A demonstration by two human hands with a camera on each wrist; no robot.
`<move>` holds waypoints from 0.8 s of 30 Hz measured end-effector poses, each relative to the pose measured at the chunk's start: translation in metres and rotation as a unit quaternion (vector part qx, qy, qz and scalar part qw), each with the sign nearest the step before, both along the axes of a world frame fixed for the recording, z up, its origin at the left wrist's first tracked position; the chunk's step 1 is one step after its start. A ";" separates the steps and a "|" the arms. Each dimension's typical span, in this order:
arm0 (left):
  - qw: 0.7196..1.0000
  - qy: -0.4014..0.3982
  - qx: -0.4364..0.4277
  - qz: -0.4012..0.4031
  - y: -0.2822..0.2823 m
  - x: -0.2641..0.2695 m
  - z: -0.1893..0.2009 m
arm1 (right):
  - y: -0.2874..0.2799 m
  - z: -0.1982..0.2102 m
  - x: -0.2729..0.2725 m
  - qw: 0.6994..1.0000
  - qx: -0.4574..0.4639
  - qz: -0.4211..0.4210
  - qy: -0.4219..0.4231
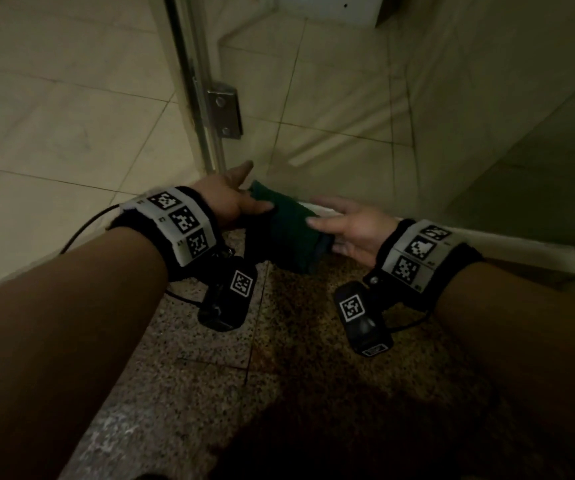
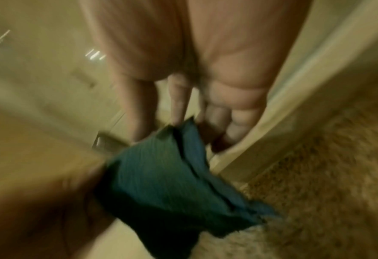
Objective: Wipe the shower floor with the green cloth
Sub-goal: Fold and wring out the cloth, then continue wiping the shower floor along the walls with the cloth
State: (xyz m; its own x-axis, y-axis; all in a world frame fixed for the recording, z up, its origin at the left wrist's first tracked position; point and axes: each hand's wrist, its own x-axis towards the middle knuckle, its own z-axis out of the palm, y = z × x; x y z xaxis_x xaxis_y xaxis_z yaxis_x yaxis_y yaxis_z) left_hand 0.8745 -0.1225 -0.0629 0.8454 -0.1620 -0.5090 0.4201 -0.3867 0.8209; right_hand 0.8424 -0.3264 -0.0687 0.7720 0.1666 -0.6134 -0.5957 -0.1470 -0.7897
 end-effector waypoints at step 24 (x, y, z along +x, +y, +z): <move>0.950 -0.008 0.311 -0.016 0.077 -0.047 -0.095 | 0.089 -0.095 -0.016 0.962 -0.246 0.117 -0.033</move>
State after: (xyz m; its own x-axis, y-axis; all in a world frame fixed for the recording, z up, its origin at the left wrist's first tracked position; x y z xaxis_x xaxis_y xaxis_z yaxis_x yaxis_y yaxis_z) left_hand 0.8271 -0.0457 -0.1579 0.8533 0.1399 -0.5022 0.3894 -0.8115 0.4357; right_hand 0.8265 -0.2373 -0.1639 0.7880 0.0433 -0.6141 -0.4521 -0.6364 -0.6250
